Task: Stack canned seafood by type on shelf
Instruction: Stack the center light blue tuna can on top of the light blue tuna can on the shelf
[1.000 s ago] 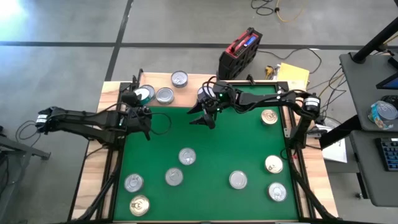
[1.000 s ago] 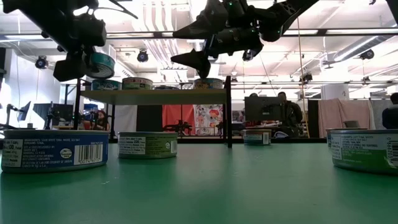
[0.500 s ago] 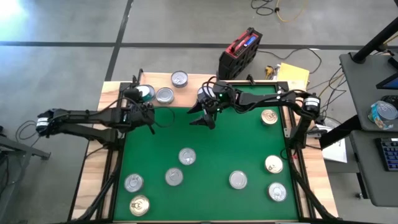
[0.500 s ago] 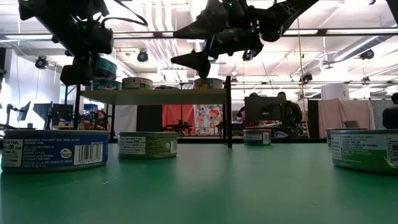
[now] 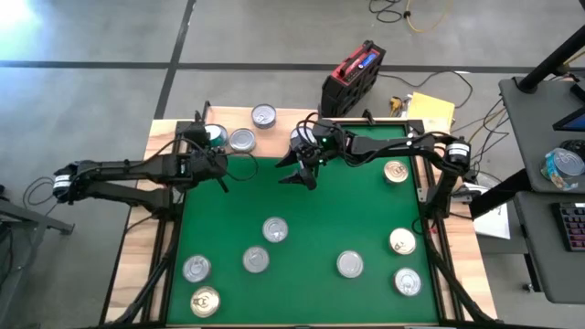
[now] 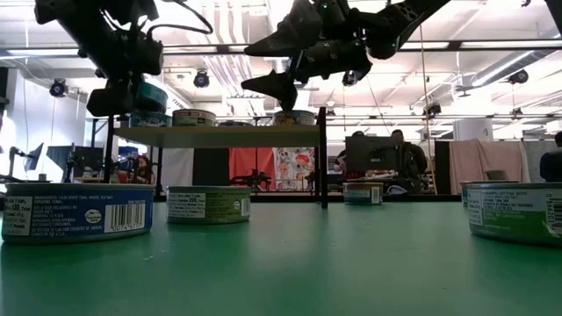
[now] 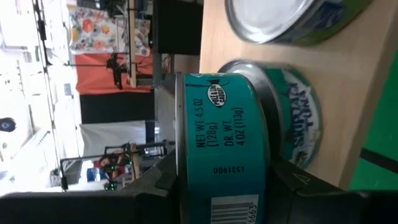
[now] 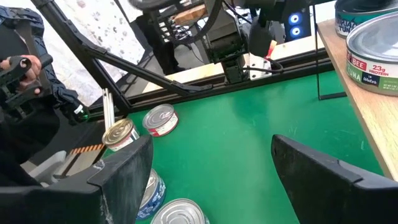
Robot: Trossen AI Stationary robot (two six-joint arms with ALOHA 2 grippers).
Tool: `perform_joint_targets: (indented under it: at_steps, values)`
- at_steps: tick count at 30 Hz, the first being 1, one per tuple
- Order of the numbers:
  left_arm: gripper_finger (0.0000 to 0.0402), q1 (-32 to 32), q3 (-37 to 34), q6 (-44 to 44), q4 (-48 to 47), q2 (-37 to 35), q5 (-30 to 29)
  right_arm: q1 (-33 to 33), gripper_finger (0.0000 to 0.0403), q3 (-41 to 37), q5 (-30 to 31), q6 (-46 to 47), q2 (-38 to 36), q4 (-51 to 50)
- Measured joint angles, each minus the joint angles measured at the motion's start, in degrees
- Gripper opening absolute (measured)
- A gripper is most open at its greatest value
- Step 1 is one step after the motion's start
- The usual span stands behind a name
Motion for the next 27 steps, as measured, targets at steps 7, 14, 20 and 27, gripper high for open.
perform_joint_targets:
  at_steps: [7, 14, 20, 27]
  values:
    - [0.0118, 2.3, 1.0, 1.4, 0.1, 0.0, 2.7, 0.0, 0.0323, 0.0, 0.0, 0.0, 0.0, 0.0]
    - [0.0119, 3.0, 1.0, 1.5, 0.1, 0.1, 2.7, 0.0, 0.0340, 0.0, 0.0, 0.0, 0.0, -0.2]
    - [0.0120, 2.9, 1.0, 1.5, 0.1, 0.1, 2.7, 0.0, 0.0345, -0.1, 0.0, -0.1, 0.0, -1.2]
    - [0.0123, 2.9, 1.0, 1.5, 1.2, 0.1, 2.8, 0.0, 0.0341, -0.1, -0.1, -0.4, 0.0, -1.5]
